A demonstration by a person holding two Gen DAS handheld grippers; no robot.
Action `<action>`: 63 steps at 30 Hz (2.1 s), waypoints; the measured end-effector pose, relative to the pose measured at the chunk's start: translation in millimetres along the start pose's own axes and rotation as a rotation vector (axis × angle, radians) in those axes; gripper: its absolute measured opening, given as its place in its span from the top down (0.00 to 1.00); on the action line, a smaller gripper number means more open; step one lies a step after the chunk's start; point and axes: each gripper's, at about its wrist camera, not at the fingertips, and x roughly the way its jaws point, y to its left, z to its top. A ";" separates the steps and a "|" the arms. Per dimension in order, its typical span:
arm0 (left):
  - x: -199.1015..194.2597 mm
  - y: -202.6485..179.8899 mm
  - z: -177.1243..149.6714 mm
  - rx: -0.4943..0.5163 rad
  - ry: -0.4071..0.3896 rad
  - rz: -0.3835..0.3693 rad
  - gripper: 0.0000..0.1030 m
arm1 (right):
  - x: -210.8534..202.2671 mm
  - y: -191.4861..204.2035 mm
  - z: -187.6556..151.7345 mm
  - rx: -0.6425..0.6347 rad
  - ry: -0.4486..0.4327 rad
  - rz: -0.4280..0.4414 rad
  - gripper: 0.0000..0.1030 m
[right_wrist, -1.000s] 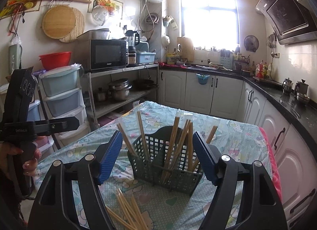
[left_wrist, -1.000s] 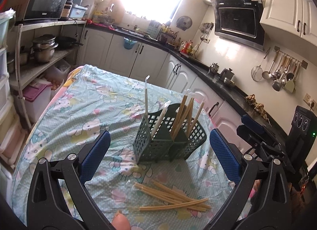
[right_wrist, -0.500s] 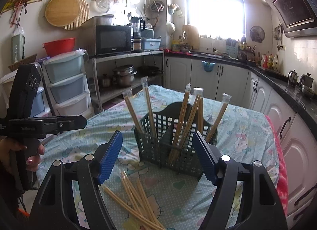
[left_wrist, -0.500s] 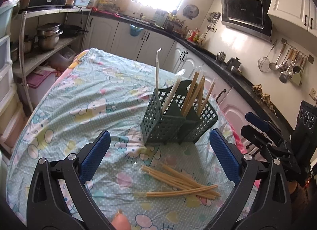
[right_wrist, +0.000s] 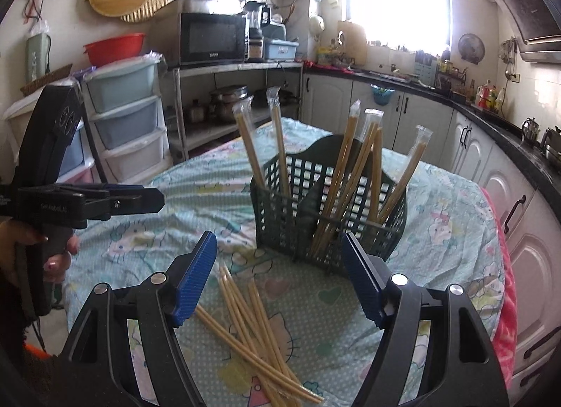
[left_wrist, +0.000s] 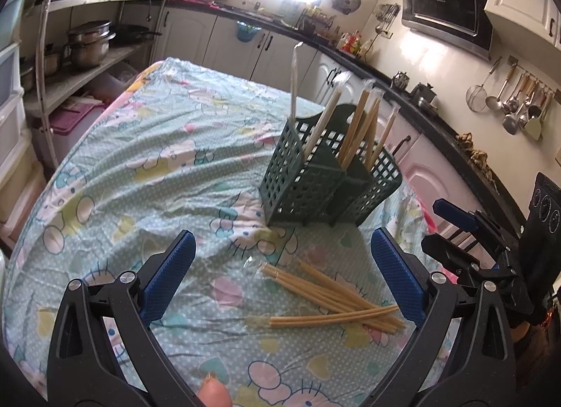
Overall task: Organize utensils
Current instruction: 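Withdraw both open grippers from the basket toward the chopstick pile, then close the right gripper on a chopstick while the left gripper grasps another chopstick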
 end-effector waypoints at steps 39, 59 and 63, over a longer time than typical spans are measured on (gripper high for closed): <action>98.8 21.8 -36.7 -0.080 0.296 -0.053 0.67 | 105.4 5.4 -42.5 -0.040 0.380 0.103 0.62; 110.3 37.4 -35.5 -0.112 0.321 -0.055 0.86 | 144.6 16.9 -33.3 -0.069 0.458 0.130 0.74; 109.1 36.9 -36.2 -0.112 0.322 -0.070 0.86 | 149.4 18.1 -34.9 -0.065 0.465 0.127 0.76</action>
